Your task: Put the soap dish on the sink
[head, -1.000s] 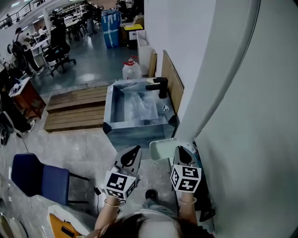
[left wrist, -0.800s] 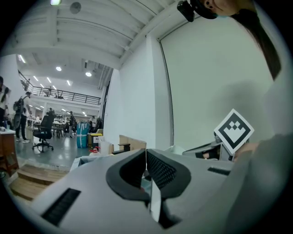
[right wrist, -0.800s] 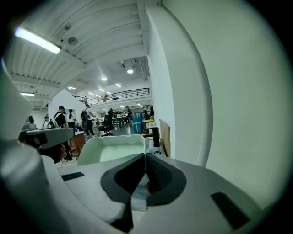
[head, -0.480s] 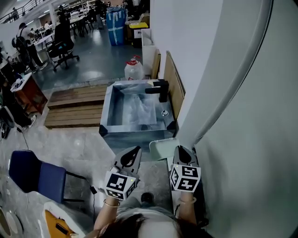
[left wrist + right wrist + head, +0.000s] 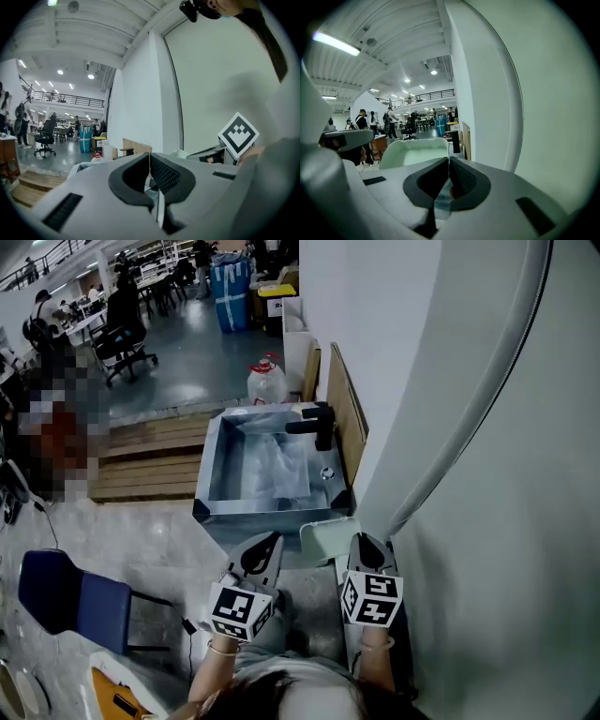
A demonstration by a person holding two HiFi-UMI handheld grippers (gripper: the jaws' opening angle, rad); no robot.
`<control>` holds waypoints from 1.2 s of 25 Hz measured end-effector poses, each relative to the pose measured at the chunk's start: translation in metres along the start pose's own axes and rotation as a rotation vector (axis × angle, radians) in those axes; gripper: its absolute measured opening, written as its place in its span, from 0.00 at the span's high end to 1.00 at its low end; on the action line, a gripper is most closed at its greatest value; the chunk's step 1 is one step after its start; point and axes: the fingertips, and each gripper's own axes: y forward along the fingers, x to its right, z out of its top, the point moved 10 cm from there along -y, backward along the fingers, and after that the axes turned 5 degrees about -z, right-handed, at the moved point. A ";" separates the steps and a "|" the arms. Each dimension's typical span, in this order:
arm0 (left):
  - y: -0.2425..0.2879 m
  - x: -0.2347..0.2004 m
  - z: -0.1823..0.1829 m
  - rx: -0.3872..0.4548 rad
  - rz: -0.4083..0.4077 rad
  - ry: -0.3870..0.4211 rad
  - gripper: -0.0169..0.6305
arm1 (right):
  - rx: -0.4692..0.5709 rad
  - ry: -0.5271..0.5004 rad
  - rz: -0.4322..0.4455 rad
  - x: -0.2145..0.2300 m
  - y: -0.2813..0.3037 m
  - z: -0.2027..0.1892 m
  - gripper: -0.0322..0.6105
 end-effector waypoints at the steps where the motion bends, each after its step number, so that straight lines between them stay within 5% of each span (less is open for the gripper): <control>1: 0.003 -0.001 0.001 0.000 0.001 0.002 0.96 | 0.000 0.001 -0.001 0.001 0.003 0.001 0.90; 30: 0.107 -0.069 -0.004 -0.012 -0.083 -0.044 0.96 | -0.081 -0.016 -0.062 0.017 0.108 0.022 0.90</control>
